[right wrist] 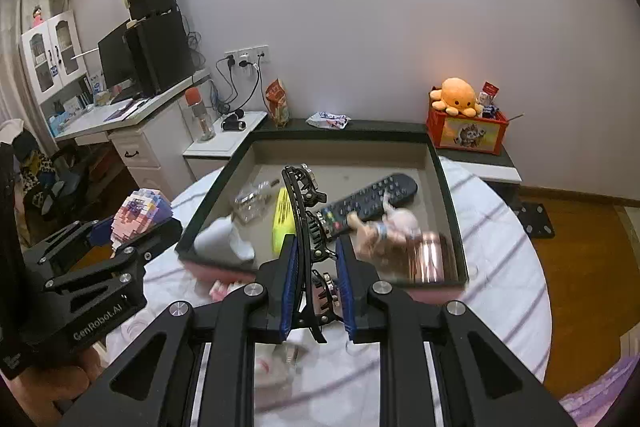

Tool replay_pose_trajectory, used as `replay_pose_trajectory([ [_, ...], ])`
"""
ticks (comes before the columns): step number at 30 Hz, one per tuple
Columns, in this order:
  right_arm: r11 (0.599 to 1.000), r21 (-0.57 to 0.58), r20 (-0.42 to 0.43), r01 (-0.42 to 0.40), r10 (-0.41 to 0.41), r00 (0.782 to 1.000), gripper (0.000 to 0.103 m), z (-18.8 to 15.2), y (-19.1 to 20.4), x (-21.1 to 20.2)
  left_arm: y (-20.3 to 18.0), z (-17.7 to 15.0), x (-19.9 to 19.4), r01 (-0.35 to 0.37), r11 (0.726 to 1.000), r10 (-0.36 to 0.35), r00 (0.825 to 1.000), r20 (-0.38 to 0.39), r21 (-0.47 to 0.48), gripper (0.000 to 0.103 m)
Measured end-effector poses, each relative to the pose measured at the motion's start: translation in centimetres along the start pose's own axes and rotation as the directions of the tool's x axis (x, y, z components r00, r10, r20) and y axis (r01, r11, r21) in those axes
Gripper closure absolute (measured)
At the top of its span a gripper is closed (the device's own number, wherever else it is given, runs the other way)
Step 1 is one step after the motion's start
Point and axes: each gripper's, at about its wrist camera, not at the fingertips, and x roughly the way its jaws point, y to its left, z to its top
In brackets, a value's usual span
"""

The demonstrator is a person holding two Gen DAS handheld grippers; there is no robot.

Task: Organize rigid objects
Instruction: 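Lower the donut into the box with the left tool while the right tool drops the hair clip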

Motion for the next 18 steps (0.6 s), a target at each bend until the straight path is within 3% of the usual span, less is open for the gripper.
replay_pose_trajectory([
  [9, 1.000, 0.019, -0.064, -0.017, 0.018, 0.998, 0.084, 2.3, -1.2, 6.8, -0.2, 2.9, 6.5, 0.012, 1.000, -0.012, 1.000, -0.018, -0.005, 0.051],
  [18, 1.000, 0.023, -0.133, -0.019, 0.022, 0.991, 0.084, 1.3, -1.9, 11.6, -0.2, 2.5, 11.5, 0.018, 1.000, -0.018, 0.995, -0.094, 0.002, 0.051],
])
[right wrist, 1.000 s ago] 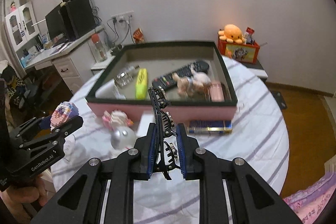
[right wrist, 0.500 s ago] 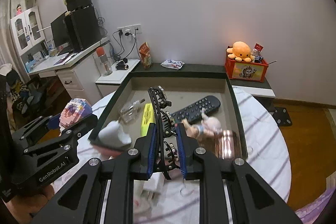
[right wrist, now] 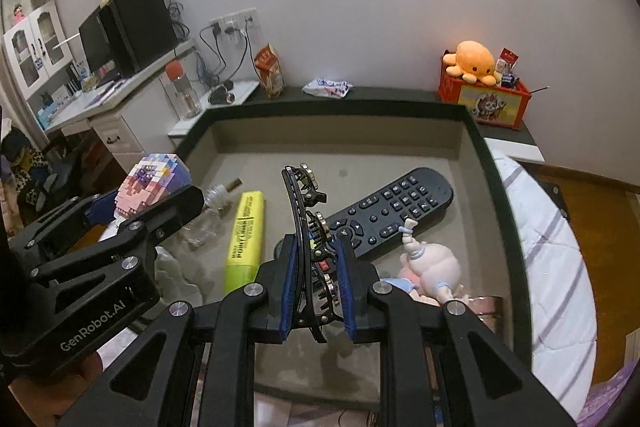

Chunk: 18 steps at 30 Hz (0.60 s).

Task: Organize rigid objects
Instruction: 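Lower the donut into the box with the left tool while the right tool drops the hair clip, then withdraw both tools from the box toward the astronaut and battery pack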

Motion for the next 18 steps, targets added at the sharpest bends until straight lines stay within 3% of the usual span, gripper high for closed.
replay_pose_trajectory([
  [4, 1.000, -0.010, -0.018, 0.010, -0.010, 1.000, 0.083, -0.3, 0.0, 0.8, -0.4, -0.4, 1.2, -0.001, 1.000, 0.002, 0.999, -0.043, 0.014, 0.050],
  [6, 1.000, -0.019, -0.021, 0.013, -0.014, 1.000, 0.081, -0.4, 0.1, 0.8, -0.6, -0.7, 1.3, -0.016, 1.000, 0.017, 0.999, -0.048, 0.022, 0.044],
  [8, 1.000, -0.015, -0.016, 0.023, -0.023, 1.000, 0.075, -0.5, 0.0, 0.5, -0.4, -0.8, 0.8, -0.052, 0.998, 0.053, 0.998, -0.038, 0.018, 0.032],
  [11, 0.999, 0.000, 0.006, 0.038, -0.038, 0.999, 0.050, -0.5, -0.3, -0.6, 0.5, -0.7, -0.2, -0.051, 0.999, 0.050, 0.998, -0.028, -0.020, 0.025],
  [13, 0.999, 0.015, 0.026, 0.040, -0.040, 0.999, 0.015, -0.5, -0.5, -1.5, 1.0, -0.8, -1.4, -0.085, 0.996, 0.085, 0.996, -0.012, -0.036, 0.014],
  [14, 0.999, 0.025, 0.040, 0.030, -0.031, 0.999, 0.014, -0.5, -0.7, -2.1, 1.4, -0.6, -1.9, -0.096, 0.995, 0.096, 0.995, 0.005, -0.040, 0.006],
  [18, 0.999, 0.047, 0.076, 0.026, -0.030, 0.997, 0.009, -0.7, -0.5, -4.4, 1.7, -0.9, -5.4, -0.093, 0.994, 0.097, 0.992, 0.076, -0.058, 0.000],
])
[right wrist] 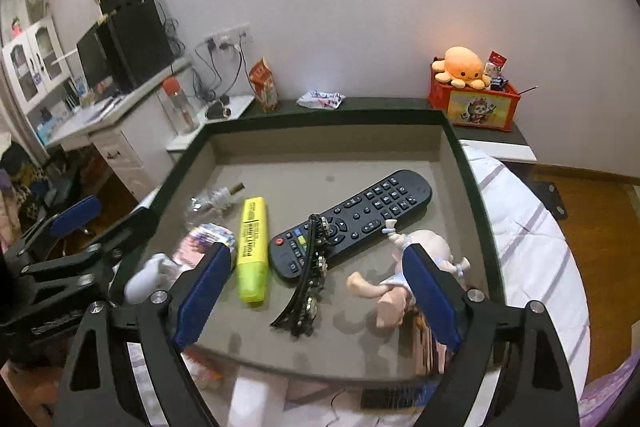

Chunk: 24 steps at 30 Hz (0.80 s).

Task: Organize rigid objects
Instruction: 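Withdraw both tools from the box toward the astronaut and battery pack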

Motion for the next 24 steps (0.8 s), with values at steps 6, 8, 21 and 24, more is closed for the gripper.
replay_pose_trajectory([
  [6, 0.999, 0.020, 0.032, 0.034, -0.034, 0.999, 0.000, -0.9, 1.0, -3.5, -0.1, -0.5, -5.4, -0.013, 1.000, 0.012, 0.999, 0.051, 0.023, 0.000],
  [8, 0.999, 0.024, 0.038, 0.023, -0.024, 0.999, 0.000, -1.4, 1.2, -4.7, -0.2, -0.8, -7.3, -0.020, 0.999, 0.018, 0.998, 0.065, 0.036, 0.000],
  [21, 0.995, 0.039, 0.134, 0.087, -0.091, 0.987, 0.000, -5.6, 2.7, -14.6, 0.0, -4.2, -16.3, -0.008, 1.000, 0.008, 0.992, 0.122, 0.000, 0.000],
  [24, 0.995, 0.042, 0.156, 0.091, -0.096, 0.983, 0.000, -6.5, 2.7, -16.8, 0.0, -5.0, -17.9, -0.006, 1.000, 0.007, 0.991, 0.130, -0.006, 0.000],
])
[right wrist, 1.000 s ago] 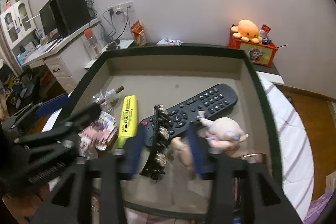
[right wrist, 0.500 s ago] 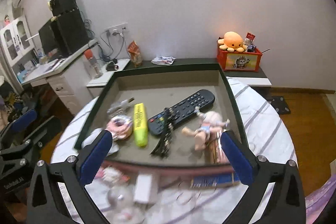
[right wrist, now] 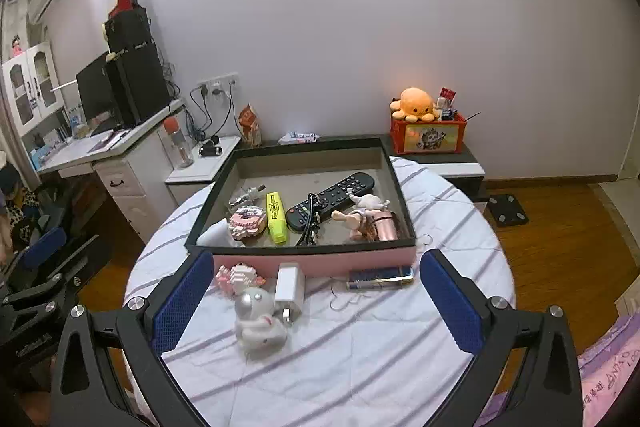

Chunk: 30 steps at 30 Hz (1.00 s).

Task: Organize rigid objects
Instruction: 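Withdraw both tools from the box toward the astronaut and battery pack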

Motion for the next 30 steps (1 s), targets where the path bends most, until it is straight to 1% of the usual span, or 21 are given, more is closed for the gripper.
replay_pose_trajectory([
  [4, 1.000, -0.001, 0.019, 0.006, -0.006, 1.000, 0.000, -0.7, -0.1, -2.2, -0.1, -0.8, -1.7, -0.001, 1.000, 0.001, 1.000, 0.005, -0.002, 0.000],
  [13, 1.000, -0.009, 0.030, 0.000, 0.000, 1.000, 0.000, -2.0, 0.2, -4.6, -0.9, -2.1, -4.1, 0.010, 1.000, -0.010, 1.000, -0.001, -0.008, 0.000],
  [22, 1.000, -0.013, 0.050, -0.002, 0.002, 0.999, 0.000, -2.7, 0.2, -6.3, -1.1, -2.4, -5.3, 0.005, 1.000, -0.005, 1.000, 0.008, -0.009, 0.000],
  [30, 1.000, -0.015, 0.053, -0.003, 0.004, 0.999, 0.000, -2.8, 0.3, -6.9, -1.1, -2.6, -5.7, 0.004, 1.000, -0.004, 1.000, 0.009, -0.010, 0.000],
])
